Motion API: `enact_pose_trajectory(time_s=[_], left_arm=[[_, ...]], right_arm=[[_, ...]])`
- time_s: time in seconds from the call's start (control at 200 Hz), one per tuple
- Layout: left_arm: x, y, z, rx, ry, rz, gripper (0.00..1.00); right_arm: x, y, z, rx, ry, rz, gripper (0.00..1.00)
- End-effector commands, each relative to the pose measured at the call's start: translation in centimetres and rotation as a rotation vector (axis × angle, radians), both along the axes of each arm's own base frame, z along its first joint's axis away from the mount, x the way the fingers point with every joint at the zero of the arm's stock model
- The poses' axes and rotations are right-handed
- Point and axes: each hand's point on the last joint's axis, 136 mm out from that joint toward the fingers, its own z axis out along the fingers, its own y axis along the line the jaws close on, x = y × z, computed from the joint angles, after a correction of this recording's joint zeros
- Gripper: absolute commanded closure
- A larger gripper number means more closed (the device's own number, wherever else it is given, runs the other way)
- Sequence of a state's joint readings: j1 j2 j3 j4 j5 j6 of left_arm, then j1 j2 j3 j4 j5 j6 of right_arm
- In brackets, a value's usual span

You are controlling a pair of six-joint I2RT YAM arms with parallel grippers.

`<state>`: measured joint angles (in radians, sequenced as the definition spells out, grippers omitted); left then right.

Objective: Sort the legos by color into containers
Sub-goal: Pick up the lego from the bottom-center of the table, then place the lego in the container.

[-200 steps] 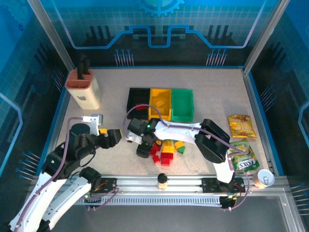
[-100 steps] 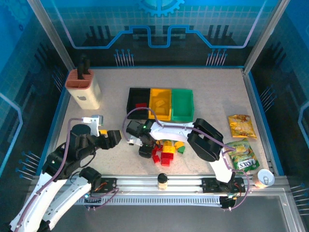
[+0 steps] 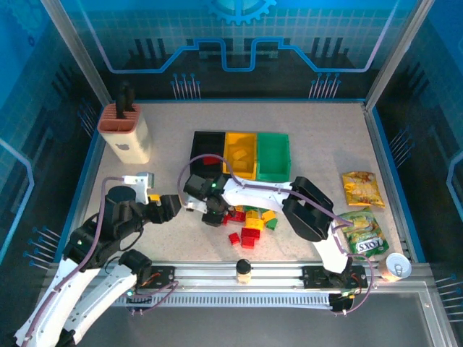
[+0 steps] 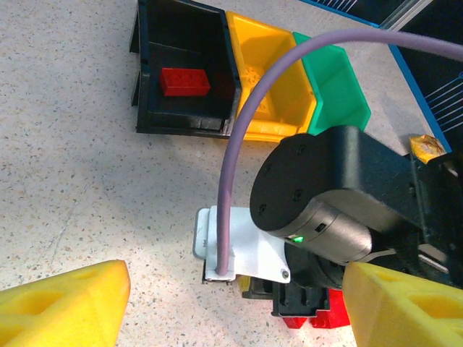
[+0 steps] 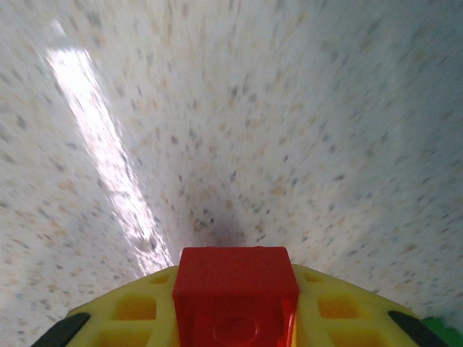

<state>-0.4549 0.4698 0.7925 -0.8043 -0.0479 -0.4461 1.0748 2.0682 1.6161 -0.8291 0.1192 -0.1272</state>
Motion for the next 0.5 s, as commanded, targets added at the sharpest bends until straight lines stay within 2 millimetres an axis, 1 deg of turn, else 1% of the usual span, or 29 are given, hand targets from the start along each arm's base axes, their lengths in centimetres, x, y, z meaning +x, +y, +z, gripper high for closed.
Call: enact_pose_trajectory(time_s=[0.0, 0.105, 0.19, 0.295, 0.37, 0.495], left_arm=[[-0.2, 0.2, -0.1, 0.002, -0.003, 0.007, 0.22], [-0.2, 0.2, -0.1, -0.001, -0.006, 0.01, 0.22], [-0.3, 0.3, -0.1, -0.001, -0.006, 0.01, 0.22], [-0.2, 0.3, -0.1, -0.002, -0.009, 0.011, 0.23], [-0.3, 0.3, -0.1, -0.006, -0.008, 0.011, 0.23], [-0.2, 0.2, -0.3, -0.006, -0.004, 0.01, 0.23]], right_arm=[[3.3, 2.7, 7.6, 0.23, -0.056, -0.061, 0.74], [6.8, 3.7, 11.2, 0.341, -0.097, -0.115, 0.74], [10.1, 4.2, 12.9, 0.388, -0.131, -0.172, 0.74], [13.7, 4.5, 13.7, 0.431, -0.131, -0.242, 0.74], [16.1, 4.7, 13.3, 0.454, -0.126, -0.293, 0.74], [19.5, 4.8, 12.2, 0.474, -0.132, -0.37, 0.73]])
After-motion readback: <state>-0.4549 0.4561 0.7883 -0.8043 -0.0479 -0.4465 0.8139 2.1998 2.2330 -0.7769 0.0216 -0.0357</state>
